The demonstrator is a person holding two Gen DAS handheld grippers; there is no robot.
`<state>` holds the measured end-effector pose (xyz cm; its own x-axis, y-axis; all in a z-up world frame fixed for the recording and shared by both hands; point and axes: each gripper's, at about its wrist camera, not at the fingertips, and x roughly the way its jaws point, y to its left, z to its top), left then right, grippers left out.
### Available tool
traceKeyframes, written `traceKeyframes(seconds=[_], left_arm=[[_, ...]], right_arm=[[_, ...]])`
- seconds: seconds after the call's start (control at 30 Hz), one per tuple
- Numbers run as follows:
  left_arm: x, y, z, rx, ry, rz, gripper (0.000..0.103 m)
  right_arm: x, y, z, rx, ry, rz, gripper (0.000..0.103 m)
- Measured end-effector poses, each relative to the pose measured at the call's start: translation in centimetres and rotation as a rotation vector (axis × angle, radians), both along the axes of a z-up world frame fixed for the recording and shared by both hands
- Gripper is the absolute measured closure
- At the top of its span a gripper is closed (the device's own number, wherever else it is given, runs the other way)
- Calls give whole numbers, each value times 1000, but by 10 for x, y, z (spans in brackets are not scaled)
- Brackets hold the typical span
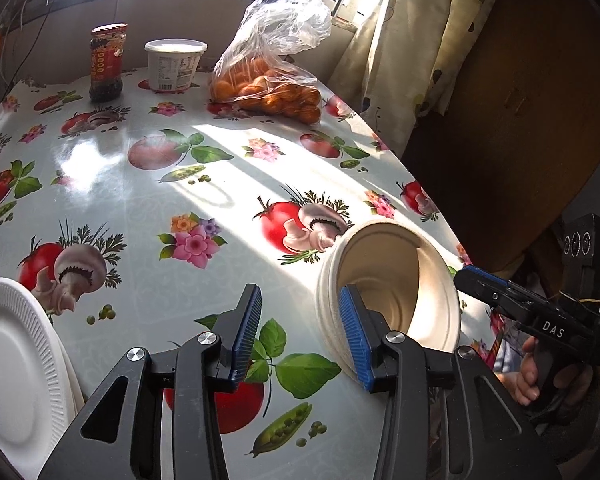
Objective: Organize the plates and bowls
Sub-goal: 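Carry the held beige bowls with both grippers toward the white plate stack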
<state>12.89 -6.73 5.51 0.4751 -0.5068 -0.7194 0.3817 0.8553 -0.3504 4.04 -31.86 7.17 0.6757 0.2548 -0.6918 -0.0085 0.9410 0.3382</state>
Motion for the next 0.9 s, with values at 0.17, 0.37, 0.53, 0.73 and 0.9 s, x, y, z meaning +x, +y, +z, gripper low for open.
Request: traceKeyframes(seconds=[0.17,0.37,0.53,0.73,0.9], left_arm=[[8,-7,-4,13,16,-3,61],[14,-8,-9,19,38,9,61],[15,-4,-12,19,50,32,61],[12,-5,-7,22,31,13,61],[14,-4,-11,24,24,3,61]], right_arm=[[9,0,2,3,-8,6,46],[18,-1,-5,0,14,5,46],[19,-2,-9,10,23,4,46],[10,2,-4,26,-2,26,46],[5,6,-9,29,17,42,46]])
